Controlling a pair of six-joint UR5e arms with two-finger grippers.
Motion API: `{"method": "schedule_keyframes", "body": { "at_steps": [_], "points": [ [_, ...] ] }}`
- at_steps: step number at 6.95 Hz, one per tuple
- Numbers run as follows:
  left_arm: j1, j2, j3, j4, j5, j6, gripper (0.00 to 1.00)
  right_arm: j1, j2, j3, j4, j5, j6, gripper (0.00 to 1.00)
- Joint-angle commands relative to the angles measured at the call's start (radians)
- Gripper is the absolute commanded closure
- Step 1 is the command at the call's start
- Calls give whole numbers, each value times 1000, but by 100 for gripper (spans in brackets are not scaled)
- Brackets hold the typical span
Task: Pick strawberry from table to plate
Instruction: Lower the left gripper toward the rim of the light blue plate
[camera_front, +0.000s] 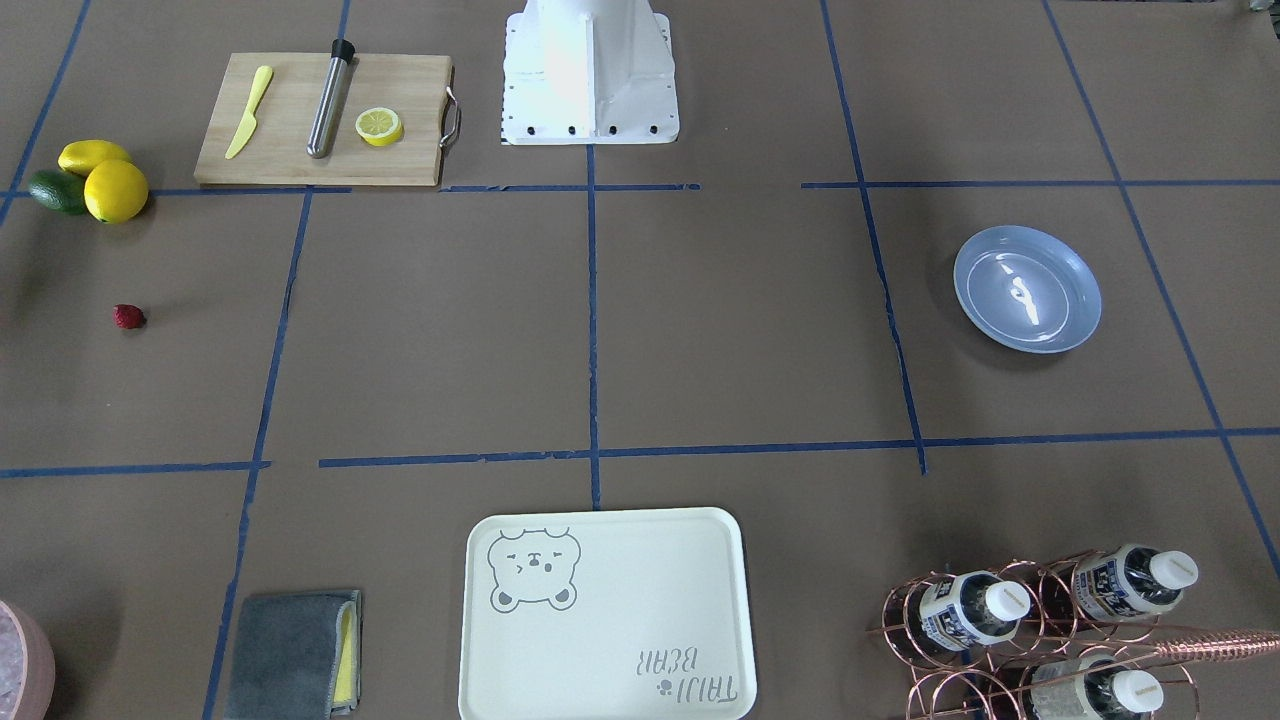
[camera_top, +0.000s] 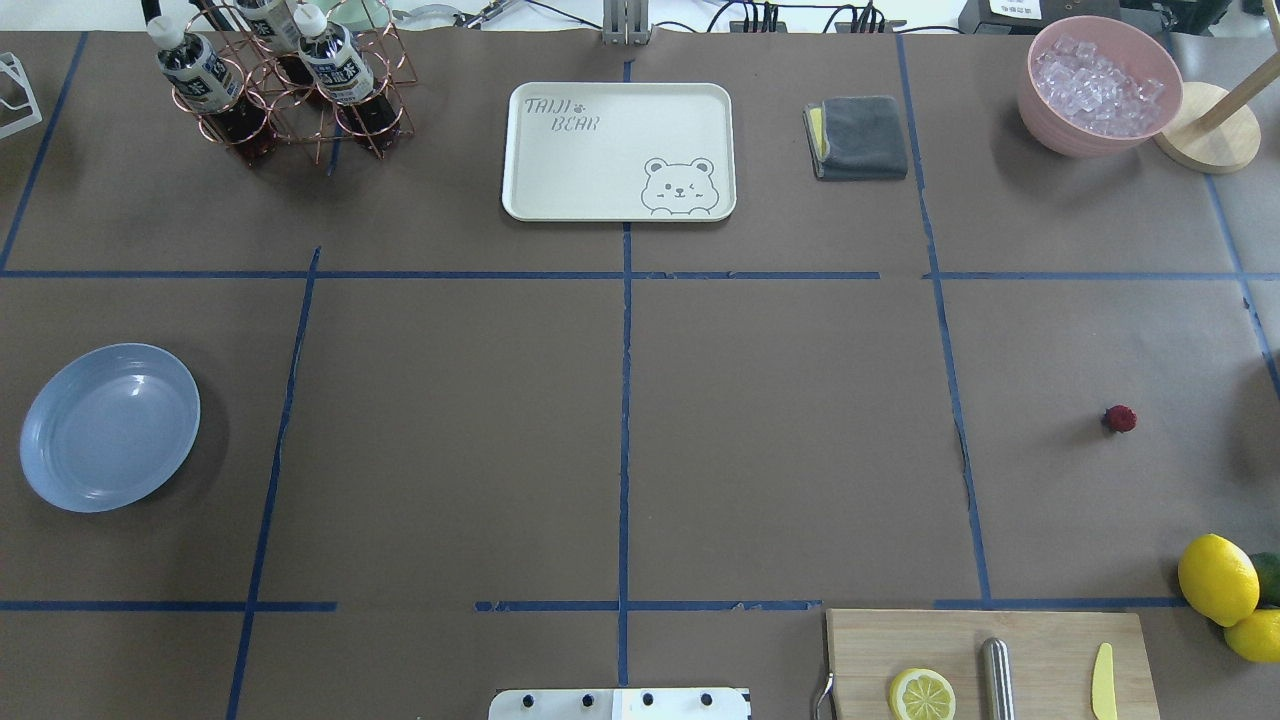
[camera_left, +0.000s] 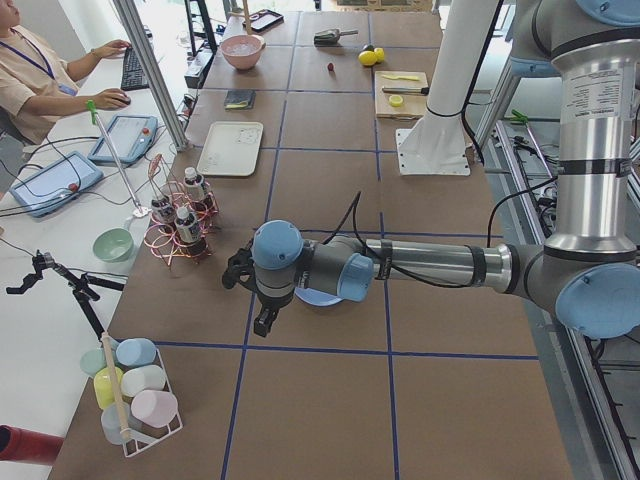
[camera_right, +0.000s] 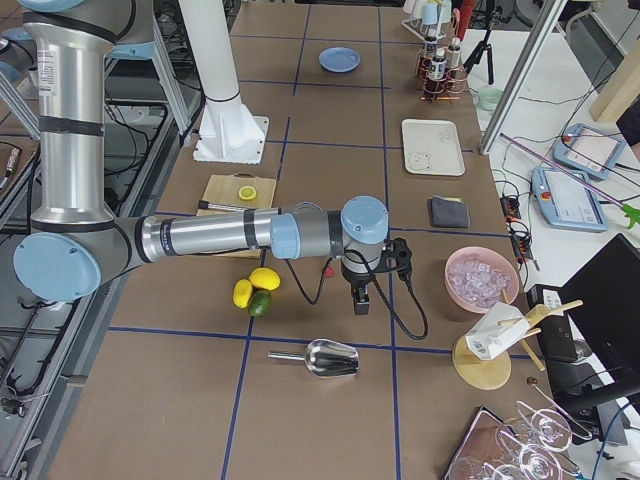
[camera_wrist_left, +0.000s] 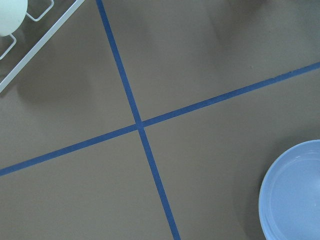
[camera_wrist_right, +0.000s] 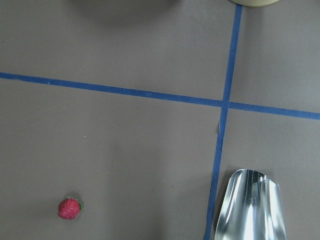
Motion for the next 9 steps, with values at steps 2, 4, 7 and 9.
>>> {"method": "schedule_keyframes", "body": {
  "at_steps": [2, 4, 7, 9],
  "points": [
    [2, 10, -6, -36, -14, 4, 0, -1, -29, -5, 79, 17, -2, 0],
    [79, 13, -6, -151, -66, -25, 0, -3, -59, -36, 200, 22, 0, 0],
    [299, 12, 92, -298, -46, -279, 0, -18, -76, -45, 238, 74, 3, 0],
    [327, 10, 215, -462, 58, -349, 0, -21, -76, -47, 238, 83, 4, 0]
  ]
}}
